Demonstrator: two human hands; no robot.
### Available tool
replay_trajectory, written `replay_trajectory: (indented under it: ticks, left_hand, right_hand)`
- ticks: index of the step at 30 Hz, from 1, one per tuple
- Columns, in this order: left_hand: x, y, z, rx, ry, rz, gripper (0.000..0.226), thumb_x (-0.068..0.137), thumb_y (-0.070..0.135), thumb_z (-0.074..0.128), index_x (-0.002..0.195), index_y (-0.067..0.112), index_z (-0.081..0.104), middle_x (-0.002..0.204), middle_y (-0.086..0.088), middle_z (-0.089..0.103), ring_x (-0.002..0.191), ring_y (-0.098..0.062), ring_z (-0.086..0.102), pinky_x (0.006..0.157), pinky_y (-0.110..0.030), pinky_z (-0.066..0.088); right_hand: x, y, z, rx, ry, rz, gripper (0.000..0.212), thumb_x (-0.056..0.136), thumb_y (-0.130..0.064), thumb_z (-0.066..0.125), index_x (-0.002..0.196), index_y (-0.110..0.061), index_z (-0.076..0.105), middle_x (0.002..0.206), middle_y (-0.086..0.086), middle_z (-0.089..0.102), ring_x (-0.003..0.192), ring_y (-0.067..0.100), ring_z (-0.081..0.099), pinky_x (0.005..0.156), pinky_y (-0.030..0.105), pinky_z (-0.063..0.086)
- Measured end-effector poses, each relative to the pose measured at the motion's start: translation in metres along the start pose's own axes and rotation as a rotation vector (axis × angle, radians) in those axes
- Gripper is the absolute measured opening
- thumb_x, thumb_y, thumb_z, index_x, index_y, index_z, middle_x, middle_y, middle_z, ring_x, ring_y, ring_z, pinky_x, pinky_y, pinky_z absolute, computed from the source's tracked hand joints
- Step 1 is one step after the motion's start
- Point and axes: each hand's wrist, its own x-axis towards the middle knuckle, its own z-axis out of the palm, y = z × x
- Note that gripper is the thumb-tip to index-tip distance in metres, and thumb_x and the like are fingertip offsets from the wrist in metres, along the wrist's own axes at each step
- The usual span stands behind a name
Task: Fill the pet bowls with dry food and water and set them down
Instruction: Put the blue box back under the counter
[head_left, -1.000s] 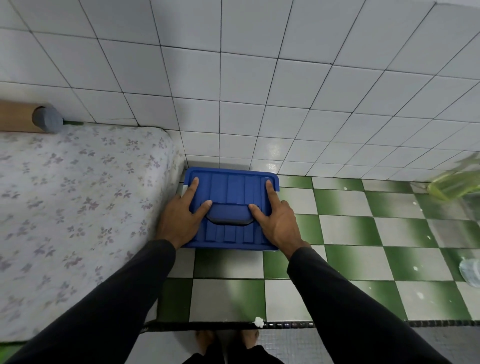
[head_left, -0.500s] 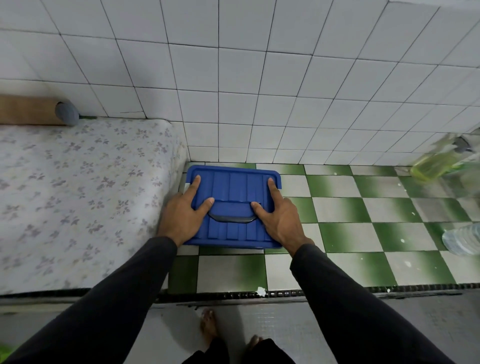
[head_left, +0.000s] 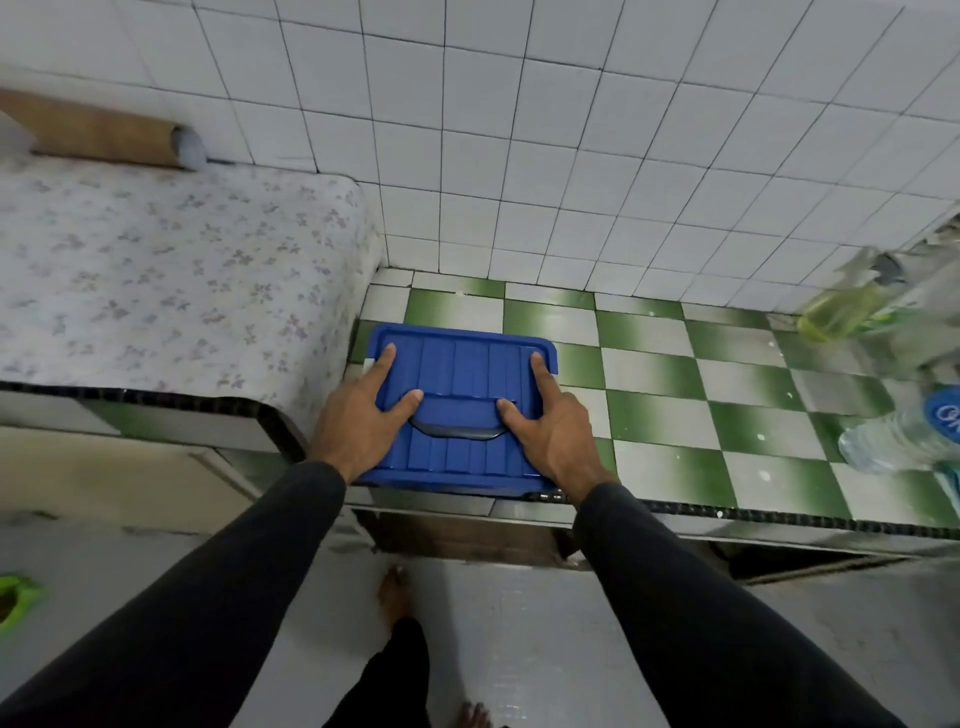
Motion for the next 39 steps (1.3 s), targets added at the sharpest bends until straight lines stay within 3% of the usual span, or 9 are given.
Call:
replay_trajectory:
  ticks: [3, 10, 14, 20, 25, 29, 34, 39]
  left_hand:
    - [-0.038, 0.005, 0.003, -0.017, 0.008, -0.007, 0.078, 0.096, 0.061, 0.056, 0.162, 0.037, 0.021, 0.150, -0.010, 0.052, 0.133, -0.028, 0.051, 0.108, -0.035, 0.041]
    - [-0.106, -0.001, 0.004, -0.003, -0.006, -0.039, 0.078, 0.093, 0.068, 0.054, 0.160, 0.044, 0.020, 0.124, -0.010, 0.061, 0.109, -0.026, 0.060, 0.093, -0.035, 0.048]
    - [-0.135, -0.008, 0.001, 0.002, -0.024, -0.058, 0.077, 0.093, 0.069, 0.054, 0.159, 0.047, 0.021, 0.114, -0.006, 0.059, 0.106, -0.024, 0.058, 0.092, -0.036, 0.049]
    - [-0.165, -0.027, -0.004, -0.042, -0.066, -0.052, 0.077, 0.093, 0.066, 0.056, 0.159, 0.046, 0.023, 0.121, -0.006, 0.062, 0.108, -0.023, 0.058, 0.089, -0.033, 0.047]
    - [-0.185, -0.051, 0.000, -0.095, -0.085, -0.044, 0.077, 0.092, 0.065, 0.059, 0.159, 0.047, 0.024, 0.144, -0.001, 0.057, 0.128, -0.021, 0.055, 0.106, -0.040, 0.049]
    - [-0.198, -0.065, 0.012, -0.125, -0.088, -0.087, 0.076, 0.091, 0.060, 0.065, 0.157, 0.045, 0.031, 0.140, 0.001, 0.059, 0.128, -0.020, 0.055, 0.106, -0.038, 0.048]
    - [-0.212, -0.088, 0.048, -0.106, -0.076, -0.107, 0.075, 0.091, 0.054, 0.068, 0.157, 0.037, 0.036, 0.119, 0.003, 0.065, 0.104, -0.012, 0.059, 0.092, -0.031, 0.051]
    - [-0.216, -0.118, 0.093, -0.005, -0.116, -0.106, 0.079, 0.093, 0.059, 0.062, 0.160, 0.033, 0.030, 0.126, -0.004, 0.066, 0.109, -0.016, 0.060, 0.088, -0.026, 0.046]
  right_hand:
    - [-0.035, 0.005, -0.007, 0.006, -0.011, -0.026, 0.086, 0.092, -0.061, 0.060, 0.161, -0.036, 0.014, 0.121, 0.005, 0.065, 0.093, 0.014, 0.059, 0.092, 0.032, 0.053]
    - [-0.105, 0.018, -0.008, -0.018, -0.034, 0.000, 0.087, 0.091, -0.066, 0.057, 0.160, -0.041, 0.010, 0.114, 0.005, 0.064, 0.095, 0.018, 0.064, 0.093, 0.038, 0.058]
    - [-0.135, 0.018, -0.001, -0.017, -0.052, 0.054, 0.088, 0.090, -0.067, 0.057, 0.159, -0.044, 0.009, 0.112, 0.004, 0.062, 0.094, 0.018, 0.063, 0.092, 0.040, 0.059]
    - [-0.174, 0.017, 0.014, -0.003, -0.044, 0.111, 0.087, 0.090, -0.065, 0.059, 0.159, -0.044, 0.011, 0.117, 0.002, 0.061, 0.098, 0.017, 0.060, 0.095, 0.039, 0.056]
    - [-0.196, 0.029, 0.042, -0.014, -0.036, 0.124, 0.089, 0.088, -0.069, 0.058, 0.158, -0.047, 0.008, 0.116, 0.001, 0.062, 0.097, 0.015, 0.061, 0.096, 0.039, 0.056]
    - [-0.209, 0.046, 0.064, 0.001, -0.047, 0.148, 0.088, 0.088, -0.069, 0.059, 0.157, -0.050, 0.007, 0.126, 0.003, 0.058, 0.109, 0.018, 0.058, 0.102, 0.041, 0.052]
    - [-0.212, 0.078, 0.093, -0.013, -0.106, 0.158, 0.087, 0.089, -0.067, 0.059, 0.157, -0.051, 0.006, 0.127, 0.004, 0.057, 0.107, 0.017, 0.057, 0.100, 0.040, 0.053]
    - [-0.207, 0.115, 0.122, -0.030, -0.169, 0.167, 0.087, 0.091, -0.063, 0.059, 0.159, -0.045, 0.008, 0.140, 0.006, 0.053, 0.121, 0.023, 0.055, 0.104, 0.039, 0.046]
